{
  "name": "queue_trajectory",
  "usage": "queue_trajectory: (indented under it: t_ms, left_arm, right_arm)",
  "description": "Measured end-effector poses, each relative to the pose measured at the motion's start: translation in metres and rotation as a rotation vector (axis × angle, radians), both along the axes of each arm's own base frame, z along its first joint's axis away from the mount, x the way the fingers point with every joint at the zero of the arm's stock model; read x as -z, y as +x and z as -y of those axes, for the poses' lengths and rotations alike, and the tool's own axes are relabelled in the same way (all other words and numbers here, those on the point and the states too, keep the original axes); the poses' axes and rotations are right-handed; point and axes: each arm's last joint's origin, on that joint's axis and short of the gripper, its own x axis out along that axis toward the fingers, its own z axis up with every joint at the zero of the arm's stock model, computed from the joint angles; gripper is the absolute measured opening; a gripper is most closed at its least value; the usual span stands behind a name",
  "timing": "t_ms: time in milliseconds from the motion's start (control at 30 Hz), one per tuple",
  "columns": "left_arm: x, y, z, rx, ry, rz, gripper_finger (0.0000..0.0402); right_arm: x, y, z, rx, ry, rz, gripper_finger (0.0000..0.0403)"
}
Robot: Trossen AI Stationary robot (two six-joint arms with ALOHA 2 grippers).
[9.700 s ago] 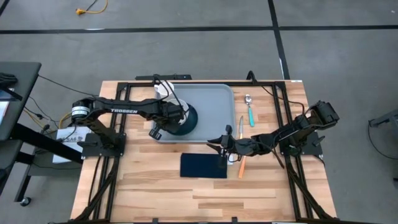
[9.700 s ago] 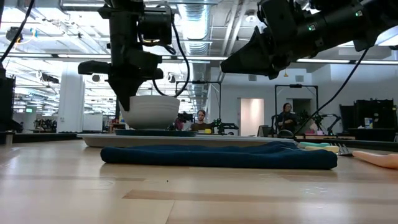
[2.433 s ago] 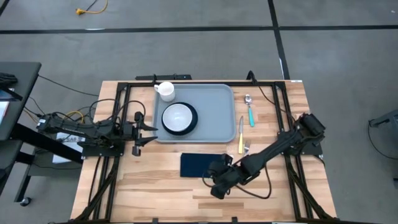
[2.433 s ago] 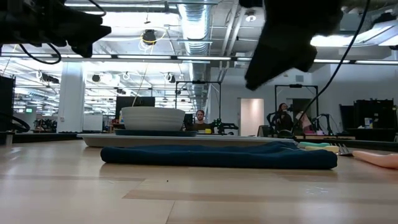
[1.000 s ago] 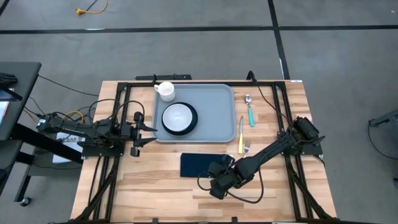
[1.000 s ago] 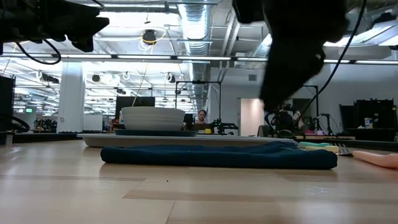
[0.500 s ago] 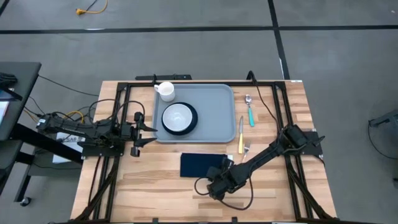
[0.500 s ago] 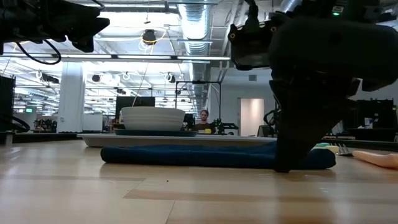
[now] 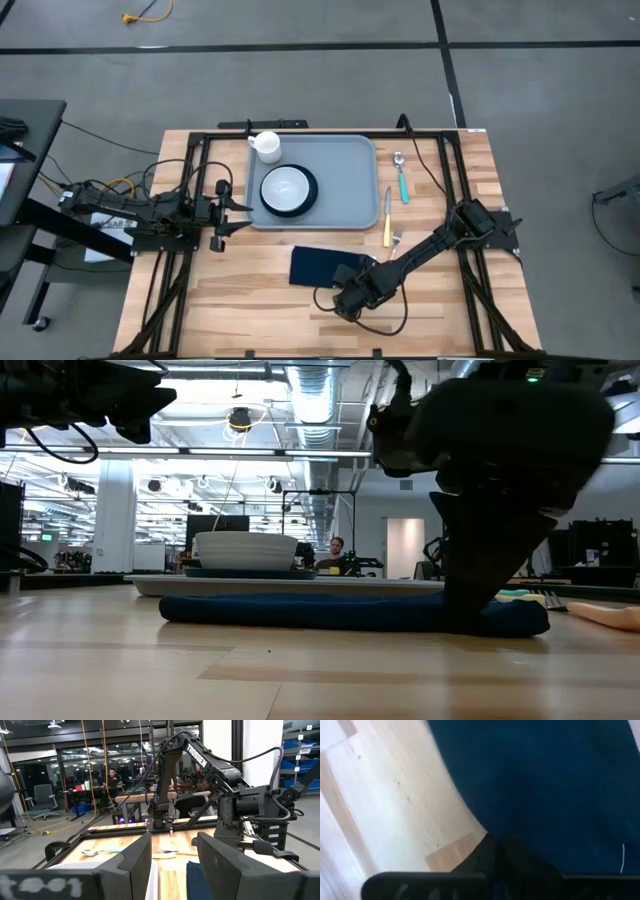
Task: Set up tray
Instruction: Put the dark blue napkin on the right side of the black plate
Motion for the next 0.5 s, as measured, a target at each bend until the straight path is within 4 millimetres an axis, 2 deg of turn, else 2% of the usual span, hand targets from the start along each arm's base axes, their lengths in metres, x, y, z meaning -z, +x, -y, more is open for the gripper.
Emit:
queue_trajectory:
  t_ms: [267,500]
  left_arm:
    - [0.0,0.0,0.0,0.0,0.0,0.0,0.0148]
    - [0.0,0.0,0.0,0.0,0.001,0.0,0.0148]
  right_arm:
    - [-0.002,0.0,0.001,0.088,-0.013,0.019,0.0005]
    - [-0.018,-0.003,0.003,0.178,-0.136,-0.041,0.0002]
